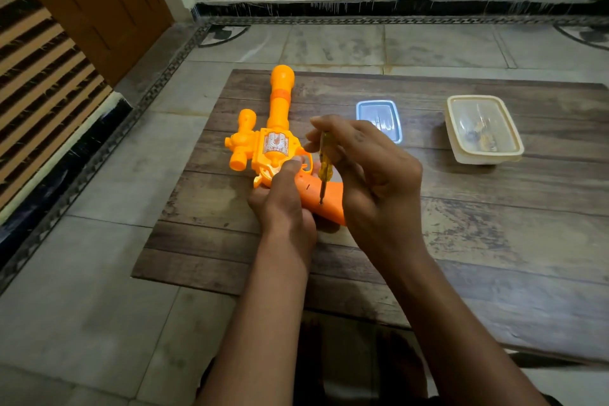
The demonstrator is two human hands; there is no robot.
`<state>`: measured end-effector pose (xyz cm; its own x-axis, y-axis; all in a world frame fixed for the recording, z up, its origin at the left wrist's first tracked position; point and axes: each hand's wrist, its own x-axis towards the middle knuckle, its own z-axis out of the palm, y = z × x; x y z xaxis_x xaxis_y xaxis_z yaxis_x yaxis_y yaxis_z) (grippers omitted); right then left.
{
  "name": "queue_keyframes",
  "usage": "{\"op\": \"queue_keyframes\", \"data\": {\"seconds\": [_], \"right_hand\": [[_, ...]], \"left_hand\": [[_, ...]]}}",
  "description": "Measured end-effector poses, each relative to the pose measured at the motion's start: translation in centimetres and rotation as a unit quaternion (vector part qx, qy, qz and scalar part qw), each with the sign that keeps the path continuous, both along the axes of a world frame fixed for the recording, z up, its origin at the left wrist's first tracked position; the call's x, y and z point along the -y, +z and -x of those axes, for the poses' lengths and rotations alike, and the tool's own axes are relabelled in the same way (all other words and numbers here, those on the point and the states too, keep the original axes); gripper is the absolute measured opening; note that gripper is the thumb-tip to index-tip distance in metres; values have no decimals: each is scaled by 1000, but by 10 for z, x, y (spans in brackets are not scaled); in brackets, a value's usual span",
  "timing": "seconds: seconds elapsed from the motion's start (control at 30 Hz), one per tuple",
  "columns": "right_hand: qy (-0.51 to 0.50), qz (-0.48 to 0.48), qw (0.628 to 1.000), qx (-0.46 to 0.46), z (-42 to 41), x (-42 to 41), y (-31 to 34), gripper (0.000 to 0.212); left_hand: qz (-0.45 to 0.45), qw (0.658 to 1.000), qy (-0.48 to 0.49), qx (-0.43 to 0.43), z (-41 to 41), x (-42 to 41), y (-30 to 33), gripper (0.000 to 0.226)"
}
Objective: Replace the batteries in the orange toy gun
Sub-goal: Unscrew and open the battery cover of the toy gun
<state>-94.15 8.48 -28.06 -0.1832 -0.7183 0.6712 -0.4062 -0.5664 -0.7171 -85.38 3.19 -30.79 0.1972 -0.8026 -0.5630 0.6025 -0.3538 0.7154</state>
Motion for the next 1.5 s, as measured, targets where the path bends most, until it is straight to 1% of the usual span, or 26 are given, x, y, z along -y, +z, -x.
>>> {"op": "queue_keyframes", "data": {"seconds": [0.07, 0.17, 0.27, 0.33, 0.4, 0.5, 0.57, 0.67, 0.77, 0.83, 0.9, 1.0, 1.07, 1.13, 1.2, 1.27, 1.33, 1.4, 1.5], "right_hand": [[6, -3, 1000, 9, -1, 0, 1, 34], [-18, 3, 1000, 2, -2, 2, 2, 25], [-16, 8, 1000, 1, -1, 0, 3, 29], [2, 3, 1000, 2, -1, 0, 1, 35], [4, 0, 1000, 3, -1, 0, 0, 32], [-33, 4, 999, 1, -1, 1, 1, 28], [-49, 9, 999, -6, 1, 1, 0, 30], [-37, 3, 999, 2, 3, 0, -1, 36], [-31, 0, 999, 12, 3, 0, -2, 32], [-29, -1, 999, 14, 3, 0, -2, 34], [-29, -4, 1000, 2, 5, 0, -3, 38], [-7, -16, 1000, 16, 6, -3, -2, 41], [-4, -14, 1000, 26, 5, -3, -1, 35], [-16, -9, 1000, 23, 4, -2, -1, 31], [-19, -10, 1000, 18, 5, -2, -1, 34], [-2, -18, 1000, 20, 6, -4, 0, 38], [11, -21, 999, 24, 6, -5, 1, 34], [0, -18, 1000, 24, 5, -4, 1, 30], [-20, -12, 1000, 16, 4, -3, 1, 32]], "left_hand": [[4, 1000, 1, 1, 1, 0, -3, 36], [6, 1000, 1, 14, 0, 1, -6, 35], [-1, 1000, 2, 10, -1, 0, -3, 43], [9, 1000, -2, 4, 0, 1, -3, 41], [8, 1000, 0, 4, 2, 1, -3, 40], [-4, 1000, -2, 6, 2, 1, -3, 44], [-8, 1000, 0, 0, 2, 0, 0, 38], [-6, 1000, 6, -15, 3, 1, 1, 39], [-9, 1000, 1, -1, 3, 0, 1, 36], [-17, 1000, 2, 4, 3, -1, 3, 43], [-13, 1000, 5, -4, 3, -1, 4, 46], [-4, 1000, 7, -12, 5, -1, 4, 41], [-4, 1000, 9, -11, 5, -2, 5, 30], [-13, 1000, 13, -5, 5, -3, 6, 29], [-14, 1000, 10, 0, 5, -3, 6, 28], [-9, 1000, 10, -15, 5, -3, 8, 29], [-9, 1000, 11, -16, 5, -4, 9, 28], [-8, 1000, 9, -16, 5, -4, 7, 28], [-9, 1000, 8, -17, 4, -4, 7, 28]]}}
